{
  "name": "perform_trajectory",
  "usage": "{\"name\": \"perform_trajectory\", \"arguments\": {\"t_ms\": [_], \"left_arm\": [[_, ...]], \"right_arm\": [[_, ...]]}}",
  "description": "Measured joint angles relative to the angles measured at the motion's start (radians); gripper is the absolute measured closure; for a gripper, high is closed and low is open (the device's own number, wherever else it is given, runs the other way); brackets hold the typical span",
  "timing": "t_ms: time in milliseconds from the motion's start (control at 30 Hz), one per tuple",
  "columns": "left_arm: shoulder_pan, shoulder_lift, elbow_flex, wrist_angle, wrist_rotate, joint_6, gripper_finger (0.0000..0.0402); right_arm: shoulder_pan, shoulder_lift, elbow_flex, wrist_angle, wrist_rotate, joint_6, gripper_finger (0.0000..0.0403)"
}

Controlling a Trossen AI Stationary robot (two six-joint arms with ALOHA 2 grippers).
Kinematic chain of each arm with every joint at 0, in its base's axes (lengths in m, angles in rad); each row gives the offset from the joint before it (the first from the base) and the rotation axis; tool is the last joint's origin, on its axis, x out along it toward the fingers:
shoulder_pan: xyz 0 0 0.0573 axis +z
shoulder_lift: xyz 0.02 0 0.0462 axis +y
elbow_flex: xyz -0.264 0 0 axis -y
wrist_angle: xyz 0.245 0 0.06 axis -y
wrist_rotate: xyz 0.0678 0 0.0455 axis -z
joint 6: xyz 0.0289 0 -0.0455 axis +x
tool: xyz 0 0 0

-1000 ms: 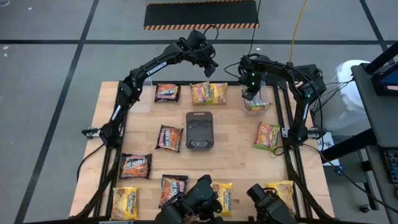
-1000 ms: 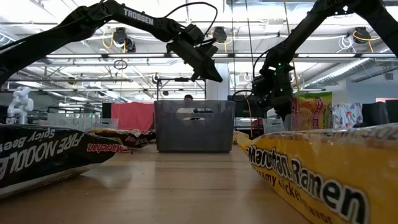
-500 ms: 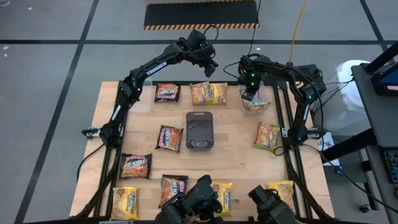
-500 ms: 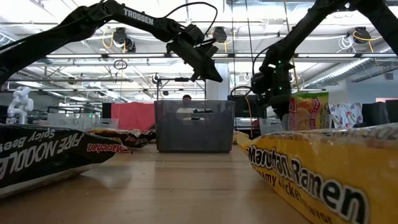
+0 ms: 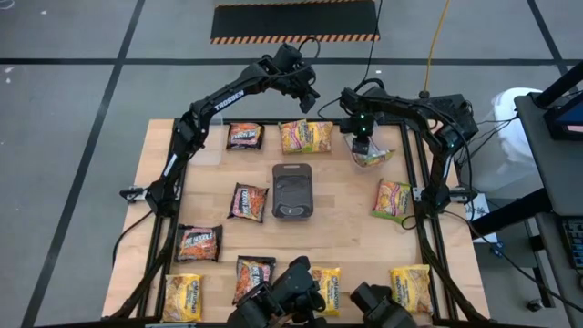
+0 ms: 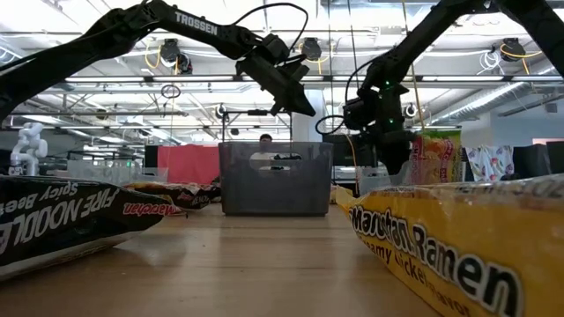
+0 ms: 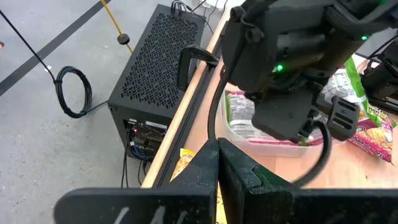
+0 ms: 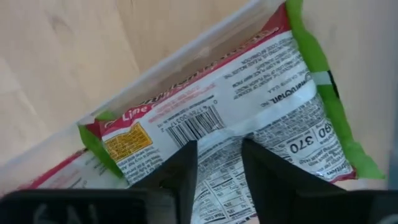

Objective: Sort Maruchan noodles
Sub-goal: Adjust the green noodle pack

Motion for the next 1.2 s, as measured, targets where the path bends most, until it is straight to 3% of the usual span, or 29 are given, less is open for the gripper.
{"name": "perform_trajectory", "arguments": {"t_ms": [200,533,800,1200], "left_arm": [[0.0,0.0,0.0,0.0,0.0,0.0,0.0396],[0.0,0.0,0.0,0.0,0.0,0.0,0.0396],[0.0,0.0,0.0,-0.001,0.0,-0.014,0.0396],[-0.002,0.0,0.0,-0.002,-0.001,-0.023,0.0396]], "right_arm": [[0.007,-0.001,0.002,0.122,0.055,-0.003,0.0253],[0.006,-0.039,0.002,0.159,0.081,-0.066,0.0252],[-0.009,-0.06,0.003,0.178,-0.054,-0.098,0.0252],[-0.055,-0.012,0.003,0.218,-0.062,-0.041,0.0252]]}}
